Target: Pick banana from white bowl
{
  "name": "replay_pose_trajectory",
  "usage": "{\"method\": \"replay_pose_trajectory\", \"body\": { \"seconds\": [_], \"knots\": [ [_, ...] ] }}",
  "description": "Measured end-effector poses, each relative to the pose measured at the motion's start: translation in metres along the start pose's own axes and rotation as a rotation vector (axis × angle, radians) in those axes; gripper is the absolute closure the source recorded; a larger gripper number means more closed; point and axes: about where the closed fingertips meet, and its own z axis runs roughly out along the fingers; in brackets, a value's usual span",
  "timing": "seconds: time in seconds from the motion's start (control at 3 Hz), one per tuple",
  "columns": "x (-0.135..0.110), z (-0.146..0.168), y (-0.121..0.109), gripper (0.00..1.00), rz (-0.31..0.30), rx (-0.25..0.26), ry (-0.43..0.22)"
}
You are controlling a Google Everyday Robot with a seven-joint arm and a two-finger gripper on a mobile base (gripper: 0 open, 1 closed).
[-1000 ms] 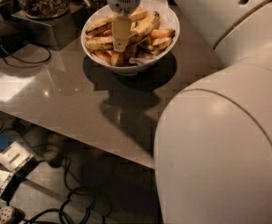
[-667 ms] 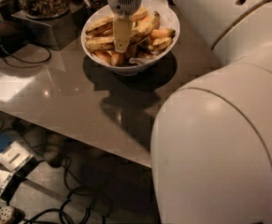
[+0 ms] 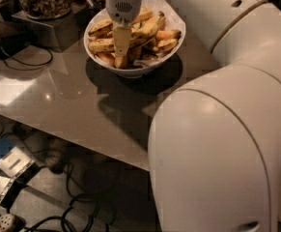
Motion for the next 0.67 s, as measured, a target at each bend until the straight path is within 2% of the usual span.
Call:
{"method": "replay_pose_trajectory", "body": {
  "seconds": [0.33,0.67],
  "knots": [
    [-0.0062,0.0019,-0.0086,0.84,-0.001,0.03,-0.021],
    [-0.0063,0.0019,-0.0087,1.0,-0.001,0.031,-0.021]
  ]
}}
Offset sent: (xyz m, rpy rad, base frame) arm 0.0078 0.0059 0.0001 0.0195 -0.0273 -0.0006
